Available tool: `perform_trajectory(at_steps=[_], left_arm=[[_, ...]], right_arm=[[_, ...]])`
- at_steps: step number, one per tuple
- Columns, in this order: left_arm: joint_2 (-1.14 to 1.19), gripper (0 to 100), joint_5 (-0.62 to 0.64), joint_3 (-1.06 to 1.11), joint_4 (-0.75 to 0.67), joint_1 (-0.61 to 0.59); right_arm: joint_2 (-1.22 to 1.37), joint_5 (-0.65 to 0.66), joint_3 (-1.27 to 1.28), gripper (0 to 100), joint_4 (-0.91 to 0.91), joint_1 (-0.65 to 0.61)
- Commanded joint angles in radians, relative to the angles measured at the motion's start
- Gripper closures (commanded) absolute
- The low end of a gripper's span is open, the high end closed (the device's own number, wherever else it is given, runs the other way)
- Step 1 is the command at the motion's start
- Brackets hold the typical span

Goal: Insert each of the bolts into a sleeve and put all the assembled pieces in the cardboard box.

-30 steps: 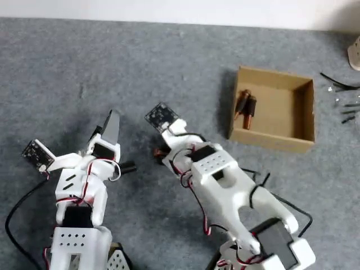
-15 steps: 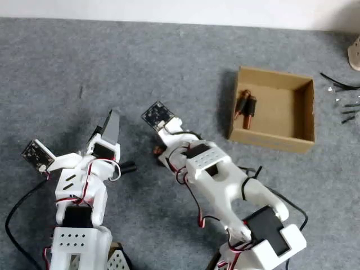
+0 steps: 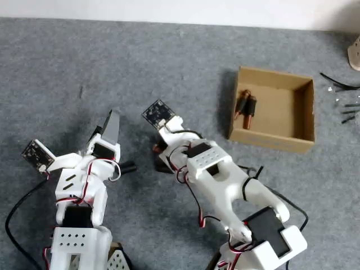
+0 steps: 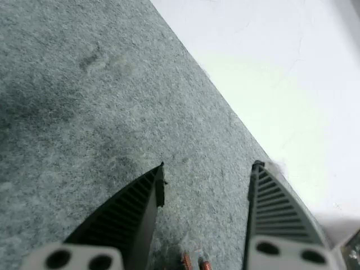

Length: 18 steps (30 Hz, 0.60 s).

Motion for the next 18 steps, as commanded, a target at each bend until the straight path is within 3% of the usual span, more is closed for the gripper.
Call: perform_trajectory(at_steps=[1, 7, 18], left_arm=[[0.001, 77, 0.008, -0.068, 0.005, -0.001], [0.001, 77, 0.003, -0.064, 0.005, 0.021], [0.001, 77, 0.003, -0.065, 0.005, 0.021]], right_arm=[[0.012, 0.009, 0.01, 99.2, -0.004, 0.001], [-0.085, 0.003, 0.021, 99.2, -0.002, 0.001], [-0.601, 0.005, 0.338, 99.3, 0.019, 0.056]])
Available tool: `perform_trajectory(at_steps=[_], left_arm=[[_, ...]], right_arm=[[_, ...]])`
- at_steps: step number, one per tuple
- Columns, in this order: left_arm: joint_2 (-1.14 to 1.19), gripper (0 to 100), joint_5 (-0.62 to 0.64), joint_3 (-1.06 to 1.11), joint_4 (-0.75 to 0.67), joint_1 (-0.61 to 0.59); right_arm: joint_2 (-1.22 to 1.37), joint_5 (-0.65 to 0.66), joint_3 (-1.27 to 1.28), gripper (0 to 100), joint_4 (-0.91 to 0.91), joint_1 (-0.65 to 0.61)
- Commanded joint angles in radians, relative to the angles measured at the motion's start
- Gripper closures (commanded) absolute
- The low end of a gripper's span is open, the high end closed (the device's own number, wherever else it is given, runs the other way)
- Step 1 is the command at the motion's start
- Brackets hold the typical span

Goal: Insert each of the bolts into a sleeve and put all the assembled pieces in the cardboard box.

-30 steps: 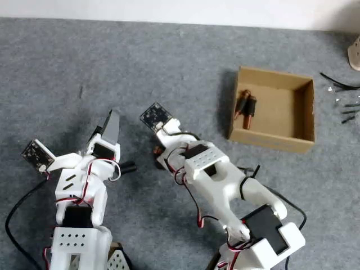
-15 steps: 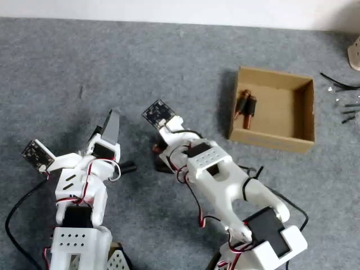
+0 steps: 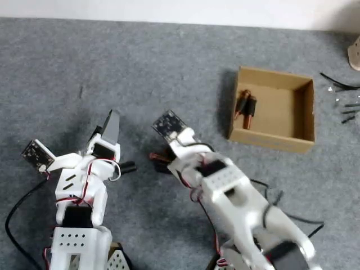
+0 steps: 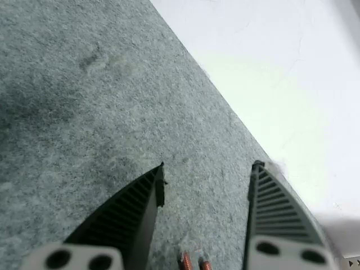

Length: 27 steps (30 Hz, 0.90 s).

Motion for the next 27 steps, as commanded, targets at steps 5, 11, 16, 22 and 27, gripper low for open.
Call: perform_trajectory(at_steps=[5, 11, 16, 22, 27], left_arm=[[0.001, 77, 0.003, -0.065, 0.005, 0.021], [0.001, 77, 0.003, -0.065, 0.005, 0.021], [0.001, 77, 0.003, -0.065, 0.005, 0.021], [0.001, 77, 0.003, -0.064, 0.005, 0.044], [0.001, 77, 0.002, -0.064, 0.005, 0.047]], right_arm=[[-0.338, 0.009, 0.117, 99.3, 0.182, 0.114], [-0.403, 0.011, 0.211, 99.3, 0.295, 0.367], [-0.403, 0.011, 0.274, 99.3, 0.297, 0.542], [-0.403, 0.005, 0.306, 91.5, 0.298, 0.549], [-0.403, 0.003, 0.302, 84.3, 0.297, 0.547]])
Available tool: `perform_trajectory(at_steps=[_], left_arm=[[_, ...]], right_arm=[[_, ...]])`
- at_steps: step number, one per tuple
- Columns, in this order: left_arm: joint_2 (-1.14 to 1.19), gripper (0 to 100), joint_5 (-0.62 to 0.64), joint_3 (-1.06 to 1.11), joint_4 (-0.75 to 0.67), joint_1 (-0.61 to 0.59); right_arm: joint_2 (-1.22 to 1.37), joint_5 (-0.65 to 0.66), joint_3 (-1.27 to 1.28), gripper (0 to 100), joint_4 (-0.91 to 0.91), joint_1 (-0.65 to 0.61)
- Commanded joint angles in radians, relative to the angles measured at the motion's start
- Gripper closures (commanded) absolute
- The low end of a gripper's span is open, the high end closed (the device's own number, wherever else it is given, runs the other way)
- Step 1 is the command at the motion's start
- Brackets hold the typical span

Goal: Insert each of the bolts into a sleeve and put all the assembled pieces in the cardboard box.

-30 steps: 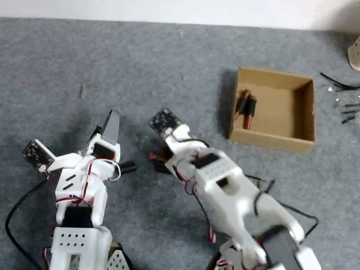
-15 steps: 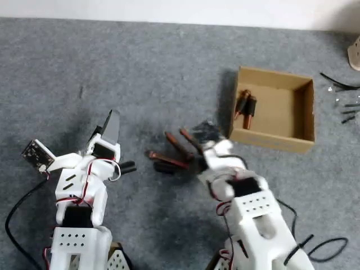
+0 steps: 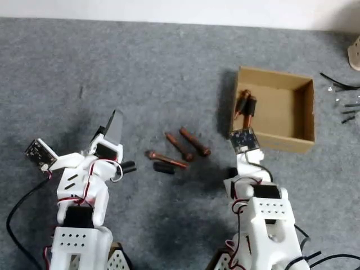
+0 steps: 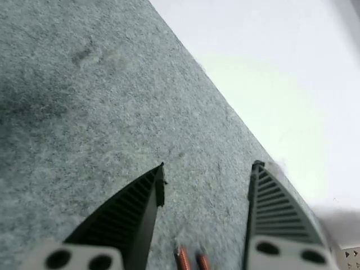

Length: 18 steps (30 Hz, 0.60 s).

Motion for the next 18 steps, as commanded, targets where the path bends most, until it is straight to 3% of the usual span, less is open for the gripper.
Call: perform_trajectory(at_steps=[1, 18], left_arm=[[0.001, 77, 0.002, -0.064, 0.005, 0.018], [-0.001, 77, 0.002, -0.062, 0.005, 0.018]], right_arm=[[-0.012, 0.003, -0.005, 84.3, 0.002, 0.012], [0.004, -0.044, -0.008, 84.3, 0.001, -0.085]])
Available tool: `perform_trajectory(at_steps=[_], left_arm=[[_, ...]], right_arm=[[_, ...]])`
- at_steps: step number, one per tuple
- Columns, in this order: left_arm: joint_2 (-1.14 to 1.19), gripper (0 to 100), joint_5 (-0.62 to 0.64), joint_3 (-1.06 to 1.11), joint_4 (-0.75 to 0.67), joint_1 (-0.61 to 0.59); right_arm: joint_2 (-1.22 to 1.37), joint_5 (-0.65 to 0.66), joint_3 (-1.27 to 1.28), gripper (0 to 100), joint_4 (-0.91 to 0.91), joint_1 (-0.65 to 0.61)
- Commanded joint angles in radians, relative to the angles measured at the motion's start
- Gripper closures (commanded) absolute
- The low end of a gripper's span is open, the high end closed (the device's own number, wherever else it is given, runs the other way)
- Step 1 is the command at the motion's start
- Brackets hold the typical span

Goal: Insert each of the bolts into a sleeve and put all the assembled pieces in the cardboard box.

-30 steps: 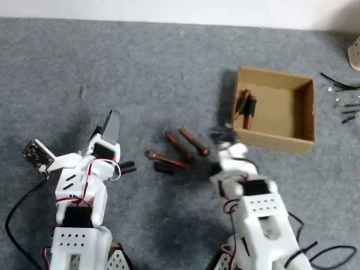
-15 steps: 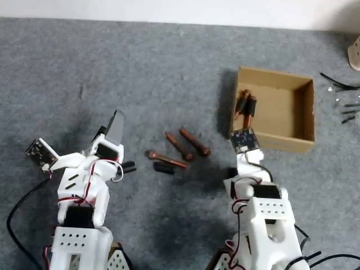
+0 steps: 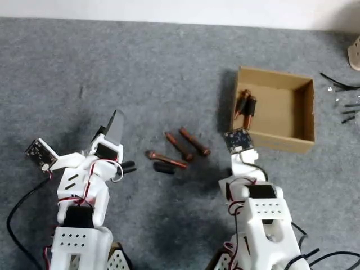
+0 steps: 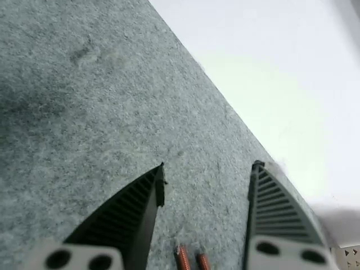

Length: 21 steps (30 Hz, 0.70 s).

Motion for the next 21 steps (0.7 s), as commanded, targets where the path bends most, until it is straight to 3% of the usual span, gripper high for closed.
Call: perform_trajectory(at_steps=[1, 11, 21], left_arm=[[-0.001, 77, 0.002, -0.062, 0.005, 0.016], [-0.001, 77, 0.002, -0.061, 0.005, 0.016], [-0.001, 77, 0.002, -0.061, 0.005, 0.018]], right_arm=[[0.024, -0.009, -0.01, 84.3, -0.001, -0.012], [0.45, -0.006, -0.236, 84.3, -0.019, -0.005], [0.624, -0.005, -0.325, 84.4, -0.018, 0.015]])
